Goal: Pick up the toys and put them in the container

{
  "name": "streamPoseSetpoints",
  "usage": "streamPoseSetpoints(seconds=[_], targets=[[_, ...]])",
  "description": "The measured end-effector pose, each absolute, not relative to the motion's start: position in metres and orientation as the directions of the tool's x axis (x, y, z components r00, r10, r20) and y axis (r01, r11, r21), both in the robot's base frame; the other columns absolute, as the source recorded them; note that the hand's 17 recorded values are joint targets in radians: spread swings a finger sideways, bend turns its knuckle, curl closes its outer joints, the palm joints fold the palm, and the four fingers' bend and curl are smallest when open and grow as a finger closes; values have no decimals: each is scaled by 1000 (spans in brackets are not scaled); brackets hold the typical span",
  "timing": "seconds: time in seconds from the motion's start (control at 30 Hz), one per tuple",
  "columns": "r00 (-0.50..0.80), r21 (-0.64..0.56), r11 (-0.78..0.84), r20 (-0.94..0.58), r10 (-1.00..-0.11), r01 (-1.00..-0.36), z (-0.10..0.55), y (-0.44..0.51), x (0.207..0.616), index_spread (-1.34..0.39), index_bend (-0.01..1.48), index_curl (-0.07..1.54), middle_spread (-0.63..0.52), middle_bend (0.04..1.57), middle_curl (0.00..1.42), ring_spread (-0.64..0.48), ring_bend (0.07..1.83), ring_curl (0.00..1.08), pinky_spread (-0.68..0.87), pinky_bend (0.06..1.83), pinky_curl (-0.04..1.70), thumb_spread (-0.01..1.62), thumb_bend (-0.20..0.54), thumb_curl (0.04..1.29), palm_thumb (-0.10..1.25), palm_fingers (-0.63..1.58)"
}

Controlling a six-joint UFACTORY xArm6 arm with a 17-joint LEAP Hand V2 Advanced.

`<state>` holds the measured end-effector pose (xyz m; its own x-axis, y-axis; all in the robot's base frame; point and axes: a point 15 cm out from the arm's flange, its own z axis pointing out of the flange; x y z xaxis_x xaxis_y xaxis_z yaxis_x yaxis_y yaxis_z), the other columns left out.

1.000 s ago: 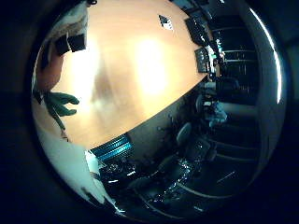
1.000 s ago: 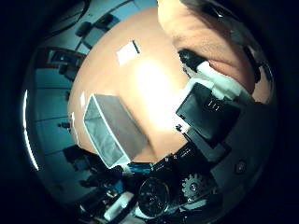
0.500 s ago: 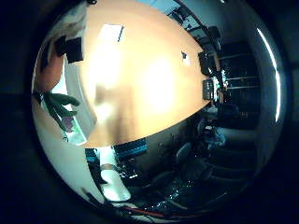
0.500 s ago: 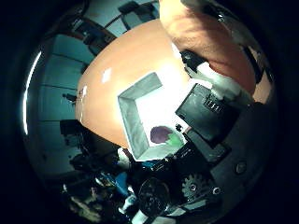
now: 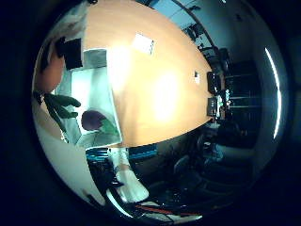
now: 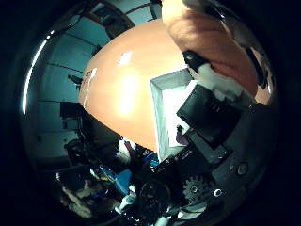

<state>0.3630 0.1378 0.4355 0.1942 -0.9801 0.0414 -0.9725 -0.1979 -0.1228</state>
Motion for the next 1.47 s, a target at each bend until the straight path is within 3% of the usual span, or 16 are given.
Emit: streamPoseSetpoints(seconds=[0.3, 0.37, 0.47, 0.57, 0.7, 0.77, 0.87, 1.0, 1.47], targets=[[197, -119, -201, 42, -980, -972, 433, 140, 363, -475, 590, 976, -253, 1061, 855, -274, 1206, 679, -377, 951, 953, 728, -27, 753, 955, 1071], [196, -119, -200, 43, -980, -973, 433, 139, 363, -476, 558, 974, -262, 1036, 850, -275, 1204, 673, -388, 949, 939, 844, -34, 707, 878, 1056], [195, -107, -198, 44, -980, -974, 432, 138, 360, -465, 434, 948, -267, 971, 822, -277, 1156, 656, -434, 893, 902, 1035, -34, 597, 783, 890], [203, -102, -206, 48, -978, -973, 431, 137, 359, -460, 165, 842, -254, 905, 785, -257, 1153, 635, -445, 832, 867, 1113, -39, 488, 684, 622], [204, -67, -208, 57, -977, -976, 427, 133, 353, -438, 173, 689, -200, 718, 696, -201, 984, 561, -175, 752, 860, 1104, -51, 375, 521, 207], [205, -39, -207, 63, -977, -977, 424, 130, 348, -414, 182, 629, -147, 616, 636, -125, 887, 518, 7, 747, 845, 1077, -46, 337, 440, 114], [212, -7, -213, 71, -975, -977, 418, 128, 344, -384, 173, 527, -62, 489, 540, 67, 764, 432, 272, 722, 771, 1040, -38, 300, 361, 69], [220, 9, -220, 74, -973, -975, 417, 127, 342, -377, 162, 422, 14, 388, 452, 191, 677, 359, 454, 692, 675, 998, -36, 277, 297, 47], [220, 13, -220, 76, -973, -976, 417, 126, 341, -374, 151, 282, 64, 300, 356, 247, 581, 257, 527, 648, 487, 971, -28, 273, 284, 104]])
